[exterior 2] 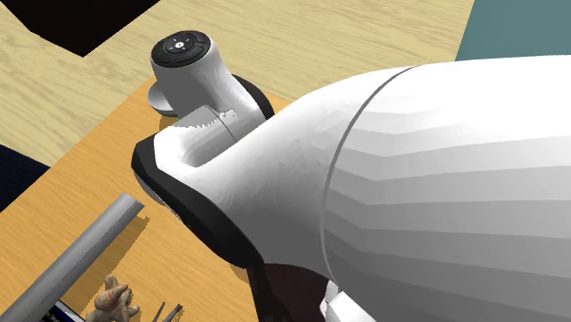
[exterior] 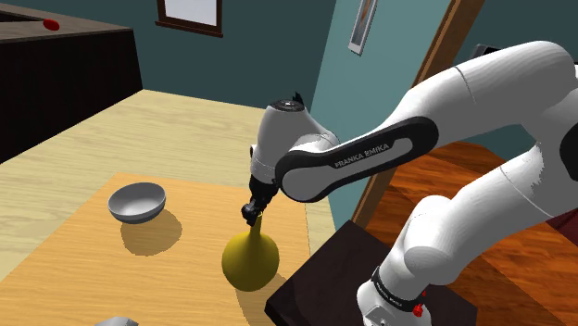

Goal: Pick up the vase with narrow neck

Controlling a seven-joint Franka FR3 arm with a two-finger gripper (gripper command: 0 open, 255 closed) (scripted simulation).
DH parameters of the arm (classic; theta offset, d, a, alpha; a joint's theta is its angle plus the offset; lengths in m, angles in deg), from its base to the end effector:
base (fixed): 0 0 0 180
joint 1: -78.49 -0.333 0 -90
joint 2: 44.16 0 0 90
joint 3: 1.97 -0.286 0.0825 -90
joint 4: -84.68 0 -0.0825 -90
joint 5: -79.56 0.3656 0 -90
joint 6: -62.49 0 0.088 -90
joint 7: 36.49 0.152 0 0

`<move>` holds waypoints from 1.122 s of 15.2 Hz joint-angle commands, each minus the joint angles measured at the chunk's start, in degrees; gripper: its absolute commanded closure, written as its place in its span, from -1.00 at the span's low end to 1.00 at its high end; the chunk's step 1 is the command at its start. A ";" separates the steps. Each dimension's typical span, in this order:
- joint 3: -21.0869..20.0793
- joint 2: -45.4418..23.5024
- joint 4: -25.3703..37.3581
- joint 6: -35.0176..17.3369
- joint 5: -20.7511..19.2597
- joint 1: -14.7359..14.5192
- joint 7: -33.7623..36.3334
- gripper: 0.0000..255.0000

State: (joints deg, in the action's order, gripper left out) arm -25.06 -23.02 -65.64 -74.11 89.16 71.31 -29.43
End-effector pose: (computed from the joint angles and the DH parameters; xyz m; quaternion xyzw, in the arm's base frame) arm 0.3627 0.2042 0.3115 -0.9892 -0.1355 -0.0554 0.0072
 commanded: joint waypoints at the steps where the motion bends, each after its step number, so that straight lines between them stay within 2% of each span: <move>1: 0.00 0.00 -0.09 -0.11 0.02 -0.01 -0.01 1.00; 8: -0.06 -0.15 0.14 -0.03 -0.05 0.02 0.09 1.00; 17: 1.38 4.12 4.14 8.18 0.25 -0.32 -0.59 1.00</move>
State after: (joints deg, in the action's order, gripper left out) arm -23.92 -19.30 -62.22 -66.97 89.46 70.94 -29.89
